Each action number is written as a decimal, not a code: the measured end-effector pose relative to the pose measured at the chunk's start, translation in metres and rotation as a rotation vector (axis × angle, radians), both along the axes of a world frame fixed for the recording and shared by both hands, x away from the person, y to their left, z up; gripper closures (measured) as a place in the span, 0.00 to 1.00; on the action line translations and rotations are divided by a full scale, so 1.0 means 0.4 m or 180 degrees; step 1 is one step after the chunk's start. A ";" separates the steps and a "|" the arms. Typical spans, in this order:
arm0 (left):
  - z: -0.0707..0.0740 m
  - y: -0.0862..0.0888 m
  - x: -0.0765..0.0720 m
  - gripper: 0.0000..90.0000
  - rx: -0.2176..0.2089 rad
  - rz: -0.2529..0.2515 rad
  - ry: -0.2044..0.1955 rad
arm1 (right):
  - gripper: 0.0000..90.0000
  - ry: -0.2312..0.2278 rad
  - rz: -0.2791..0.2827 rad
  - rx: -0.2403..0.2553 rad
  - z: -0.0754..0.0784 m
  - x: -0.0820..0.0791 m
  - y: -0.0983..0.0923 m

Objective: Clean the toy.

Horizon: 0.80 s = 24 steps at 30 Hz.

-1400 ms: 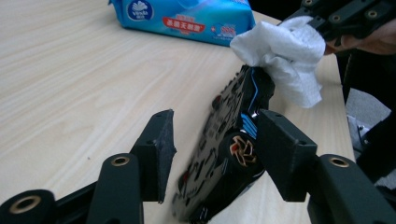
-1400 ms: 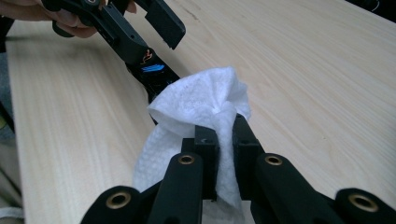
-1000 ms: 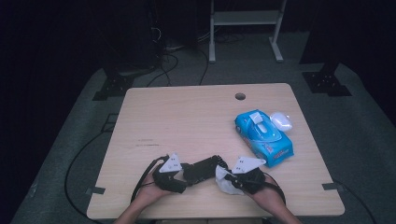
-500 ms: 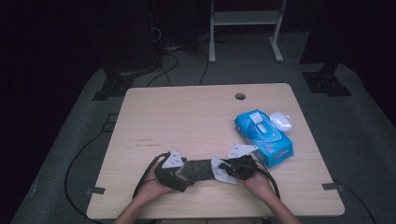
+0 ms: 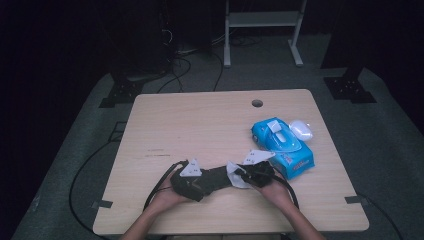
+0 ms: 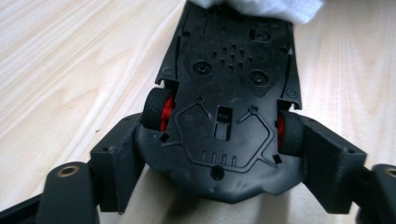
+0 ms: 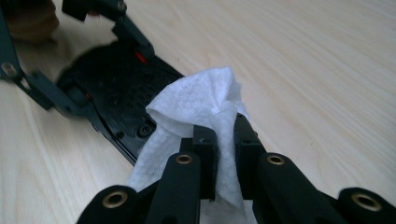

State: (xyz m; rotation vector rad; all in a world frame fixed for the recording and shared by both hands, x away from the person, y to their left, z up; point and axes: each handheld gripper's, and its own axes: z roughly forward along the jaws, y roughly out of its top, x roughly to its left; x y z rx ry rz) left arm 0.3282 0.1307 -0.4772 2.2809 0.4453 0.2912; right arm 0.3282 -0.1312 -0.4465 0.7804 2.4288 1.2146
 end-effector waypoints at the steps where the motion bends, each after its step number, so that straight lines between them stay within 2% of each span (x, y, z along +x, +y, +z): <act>1: -0.001 -0.001 0.004 0.26 -0.0039 0.0022 0.0014 | 0.92 -0.0038 0.0022 0.0051 0.007 -0.003 0.007; 4: -0.001 -0.005 0.014 0.26 -0.0052 0.0106 0.0010 | 0.92 -0.0078 0.0180 0.0073 0.014 -0.013 0.048; 6: -0.002 -0.006 0.019 0.26 -0.0097 0.0156 0.0038 | 0.92 -0.0040 0.0296 0.0035 0.004 -0.015 0.088; 9: -0.002 -0.007 0.017 0.26 -0.0090 0.0185 0.0011 | 0.92 0.0026 0.0337 0.0012 -0.014 -0.006 0.114; 11: -0.002 -0.003 0.018 0.26 -0.0082 0.0186 0.0009 | 0.92 0.0101 0.0294 0.0111 -0.019 0.006 0.106; 12: -0.002 -0.002 0.018 0.26 -0.0079 0.0178 0.0006 | 0.92 0.0088 0.0255 0.0108 -0.019 0.010 0.100; 15: -0.004 -0.007 0.014 0.26 -0.0160 0.0223 0.0031 | 0.92 0.0137 0.0113 0.0196 -0.022 0.020 0.069; 17: -0.003 -0.011 0.010 0.26 -0.0113 0.0222 -0.0006 | 0.92 0.0178 0.0055 0.0278 -0.027 0.017 0.065; 18: -0.002 -0.011 0.010 0.26 -0.0067 0.0201 -0.0031 | 0.92 0.0152 0.0061 0.0261 -0.027 0.012 0.070; 21: -0.002 -0.012 0.007 0.26 -0.0044 0.0201 -0.0049 | 0.92 0.0153 0.0205 0.0227 -0.027 -0.002 0.092; 24: -0.004 -0.012 0.003 0.26 -0.0046 0.0207 -0.0078 | 0.92 0.0119 0.0205 0.0162 -0.023 -0.003 0.091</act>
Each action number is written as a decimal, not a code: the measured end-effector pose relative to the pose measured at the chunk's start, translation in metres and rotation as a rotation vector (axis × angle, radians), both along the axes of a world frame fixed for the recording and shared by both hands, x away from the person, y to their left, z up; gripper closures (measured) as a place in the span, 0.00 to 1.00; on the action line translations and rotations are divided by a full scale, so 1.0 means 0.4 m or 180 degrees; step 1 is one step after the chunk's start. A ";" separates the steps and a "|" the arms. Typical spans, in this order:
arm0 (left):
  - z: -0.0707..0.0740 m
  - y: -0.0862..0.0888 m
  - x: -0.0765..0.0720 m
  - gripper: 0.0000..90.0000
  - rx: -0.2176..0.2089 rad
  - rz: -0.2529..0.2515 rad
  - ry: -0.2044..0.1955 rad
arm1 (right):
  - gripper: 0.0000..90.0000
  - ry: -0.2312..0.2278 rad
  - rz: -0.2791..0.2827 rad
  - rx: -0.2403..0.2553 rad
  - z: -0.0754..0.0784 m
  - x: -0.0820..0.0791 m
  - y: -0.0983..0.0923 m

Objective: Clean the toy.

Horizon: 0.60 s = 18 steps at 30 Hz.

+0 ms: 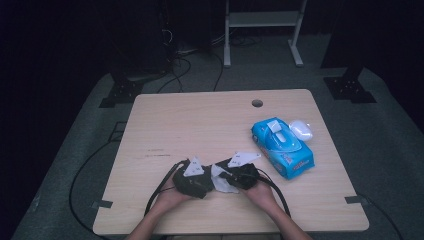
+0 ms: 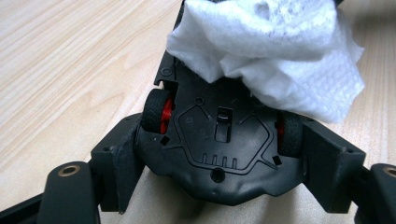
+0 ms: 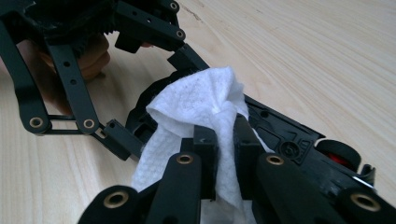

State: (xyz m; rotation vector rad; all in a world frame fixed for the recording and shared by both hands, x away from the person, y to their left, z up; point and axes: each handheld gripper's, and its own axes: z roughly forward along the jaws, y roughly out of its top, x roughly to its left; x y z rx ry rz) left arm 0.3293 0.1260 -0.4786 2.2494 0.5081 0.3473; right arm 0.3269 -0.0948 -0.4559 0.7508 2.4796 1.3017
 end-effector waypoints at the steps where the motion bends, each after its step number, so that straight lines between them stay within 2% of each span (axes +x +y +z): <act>1: 0.000 0.001 0.000 0.26 -0.0014 0.0000 0.0003 | 0.92 -0.0025 -0.0059 -0.0023 0.002 0.003 -0.007; 4: 0.000 0.000 -0.001 0.26 -0.0070 0.0003 -0.0008 | 0.92 -0.0094 -0.0257 -0.0071 0.004 0.018 -0.035; 5: 0.001 -0.001 -0.001 0.26 -0.0060 0.0011 -0.0014 | 0.92 -0.0041 -0.0306 -0.0025 0.004 0.020 -0.038; 7: -0.002 -0.003 -0.002 0.26 -0.0003 0.0008 -0.0043 | 0.92 -0.0088 -0.0309 -0.0049 0.003 0.015 -0.029; 9: -0.003 -0.004 -0.004 0.26 0.0009 0.0005 -0.0070 | 0.92 0.0014 -0.0148 0.0056 0.000 0.005 -0.002; 10: -0.002 -0.005 -0.005 0.26 0.0031 -0.0006 -0.0074 | 0.92 0.0017 -0.0075 0.0063 -0.001 0.000 0.010; 13: -0.003 -0.008 -0.011 0.26 0.0049 -0.0010 -0.0090 | 0.92 -0.0047 0.0114 -0.0026 -0.003 -0.015 0.043; 15: -0.002 -0.006 -0.011 0.26 0.0031 -0.0024 -0.0094 | 0.92 -0.0075 0.0039 -0.0050 0.002 -0.007 0.029; 18: -0.002 -0.005 -0.011 0.26 -0.0012 -0.0022 -0.0072 | 0.92 -0.0052 -0.0256 0.0015 0.003 0.018 -0.024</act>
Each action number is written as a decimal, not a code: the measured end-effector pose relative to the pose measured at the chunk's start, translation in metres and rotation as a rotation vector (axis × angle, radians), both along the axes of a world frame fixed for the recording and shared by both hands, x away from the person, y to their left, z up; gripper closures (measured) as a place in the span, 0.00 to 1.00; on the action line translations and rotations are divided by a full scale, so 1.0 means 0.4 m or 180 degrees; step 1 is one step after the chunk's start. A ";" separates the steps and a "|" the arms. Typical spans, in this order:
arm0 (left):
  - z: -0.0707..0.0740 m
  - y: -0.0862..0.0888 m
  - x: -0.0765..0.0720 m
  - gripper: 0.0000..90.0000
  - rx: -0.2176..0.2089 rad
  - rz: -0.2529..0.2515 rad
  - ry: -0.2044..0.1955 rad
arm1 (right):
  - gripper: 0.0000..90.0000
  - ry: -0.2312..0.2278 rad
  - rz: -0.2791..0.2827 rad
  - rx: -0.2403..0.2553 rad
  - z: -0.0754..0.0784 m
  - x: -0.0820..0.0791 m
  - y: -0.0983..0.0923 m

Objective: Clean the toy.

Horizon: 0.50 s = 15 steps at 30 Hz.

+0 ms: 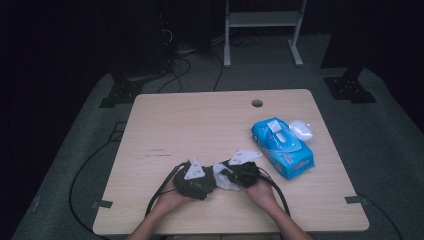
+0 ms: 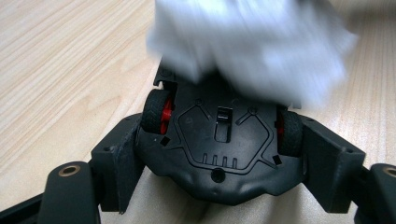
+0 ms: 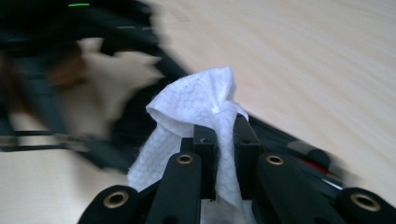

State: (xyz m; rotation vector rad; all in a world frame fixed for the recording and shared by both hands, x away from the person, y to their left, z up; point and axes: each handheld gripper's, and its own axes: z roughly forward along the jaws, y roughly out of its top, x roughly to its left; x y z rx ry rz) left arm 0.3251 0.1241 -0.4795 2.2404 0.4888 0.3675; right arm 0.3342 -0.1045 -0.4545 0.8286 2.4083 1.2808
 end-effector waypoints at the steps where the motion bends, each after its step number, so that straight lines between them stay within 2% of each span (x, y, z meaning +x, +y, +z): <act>1: 0.001 0.000 0.001 0.26 -0.0027 -0.0006 0.0002 | 0.92 0.0020 -0.0051 0.0033 0.000 0.004 -0.010; 4: 0.003 -0.003 -0.002 0.26 -0.0001 -0.0014 -0.0036 | 0.92 -0.0008 -0.0061 0.0021 0.001 -0.001 -0.011; 10: 0.003 -0.002 -0.004 0.26 0.0008 -0.0019 -0.0048 | 0.92 0.0022 0.0342 0.0033 -0.004 -0.030 0.050; 11: 0.002 -0.002 -0.005 0.26 -0.0006 -0.0016 -0.0048 | 0.92 -0.0015 0.0375 -0.0004 -0.004 -0.035 0.055; 13: 0.004 -0.001 -0.005 0.26 -0.0023 -0.0022 -0.0052 | 0.92 -0.0042 0.0348 -0.0076 0.001 -0.033 0.050; 15: 0.008 0.001 -0.006 0.26 -0.0066 -0.0026 -0.0054 | 0.92 -0.0093 0.0241 -0.0124 0.005 -0.027 0.032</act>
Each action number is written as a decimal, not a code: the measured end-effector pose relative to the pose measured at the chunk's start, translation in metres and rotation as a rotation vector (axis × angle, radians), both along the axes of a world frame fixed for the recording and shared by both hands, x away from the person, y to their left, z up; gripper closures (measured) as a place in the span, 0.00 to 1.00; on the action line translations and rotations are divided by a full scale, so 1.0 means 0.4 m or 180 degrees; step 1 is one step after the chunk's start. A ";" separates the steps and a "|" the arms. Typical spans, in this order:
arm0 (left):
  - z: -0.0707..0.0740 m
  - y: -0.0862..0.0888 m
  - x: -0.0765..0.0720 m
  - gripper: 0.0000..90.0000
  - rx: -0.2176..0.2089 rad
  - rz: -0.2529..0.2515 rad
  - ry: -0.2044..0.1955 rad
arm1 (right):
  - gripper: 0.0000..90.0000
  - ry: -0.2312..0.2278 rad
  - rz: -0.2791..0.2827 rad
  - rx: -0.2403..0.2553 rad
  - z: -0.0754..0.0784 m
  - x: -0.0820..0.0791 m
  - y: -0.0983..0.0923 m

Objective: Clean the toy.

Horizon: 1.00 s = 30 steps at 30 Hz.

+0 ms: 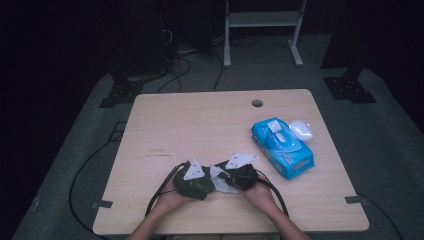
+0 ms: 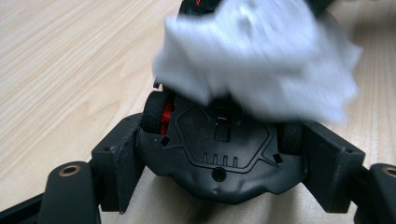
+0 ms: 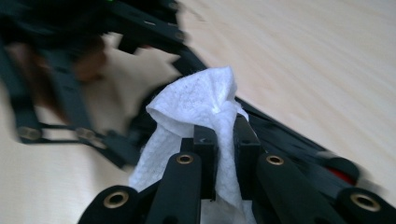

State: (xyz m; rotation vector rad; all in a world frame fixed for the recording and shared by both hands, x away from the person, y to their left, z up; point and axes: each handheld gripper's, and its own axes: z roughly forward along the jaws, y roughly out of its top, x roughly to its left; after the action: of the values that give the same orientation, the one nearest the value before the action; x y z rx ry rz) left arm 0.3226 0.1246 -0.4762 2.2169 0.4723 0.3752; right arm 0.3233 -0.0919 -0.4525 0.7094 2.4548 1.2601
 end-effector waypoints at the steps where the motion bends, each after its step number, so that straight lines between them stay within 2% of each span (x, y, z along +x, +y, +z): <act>1: 0.002 0.000 -0.001 0.26 -0.0009 0.0000 -0.0003 | 0.92 0.0048 -0.0045 0.0041 0.001 0.001 -0.010; 3: 0.006 -0.002 -0.003 0.26 -0.0039 -0.0003 -0.0012 | 0.92 0.0053 -0.0039 0.0072 0.003 -0.005 -0.011; 5: 0.007 -0.005 -0.005 0.26 -0.0038 0.0009 -0.0016 | 0.92 0.0106 0.0089 0.0160 0.001 -0.013 0.001; 8: 0.004 -0.002 -0.005 0.26 0.0001 0.0000 -0.0031 | 0.92 0.0053 0.0235 0.0082 0.000 -0.025 0.026; 10: 0.007 -0.002 -0.006 0.26 0.0001 -0.0005 -0.0038 | 0.92 0.0079 0.0194 0.0065 0.002 -0.018 0.019; 12: 0.008 -0.003 -0.006 0.26 -0.0023 -0.0009 -0.0051 | 0.92 0.0020 0.0114 0.0005 0.005 -0.011 0.003; 15: 0.008 -0.006 -0.006 0.26 -0.0038 -0.0002 -0.0059 | 0.92 0.0061 0.0101 0.0036 0.007 -0.011 -0.001; 20: 0.009 -0.009 -0.012 0.26 0.0053 -0.0022 -0.0128 | 0.92 0.0142 0.0390 0.0177 0.000 -0.027 0.045; 21: 0.007 -0.011 -0.014 0.27 0.0073 -0.0024 -0.0149 | 0.92 0.0149 0.0474 0.0166 -0.003 -0.031 0.056; 23: 0.006 -0.011 -0.016 0.27 0.0088 -0.0030 -0.0146 | 0.92 0.0129 0.0528 0.0117 -0.006 -0.029 0.059; 24: 0.006 -0.012 -0.015 0.27 0.0076 -0.0027 -0.0150 | 0.92 0.0144 0.0519 0.0125 -0.006 -0.024 0.053; 28: 0.010 -0.016 -0.015 0.27 0.0035 -0.0033 -0.0149 | 0.92 0.0132 0.0297 0.0163 0.001 -0.007 0.024; 30: 0.010 -0.016 -0.016 0.27 0.0077 -0.0059 -0.0167 | 0.92 0.0124 0.0318 0.0181 0.001 -0.013 0.032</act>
State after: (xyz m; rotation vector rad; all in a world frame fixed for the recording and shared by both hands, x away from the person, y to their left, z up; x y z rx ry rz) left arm 0.3163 0.1182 -0.4721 2.2275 0.4210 0.4301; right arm 0.3180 -0.0792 -0.4520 0.6385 2.5230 1.3701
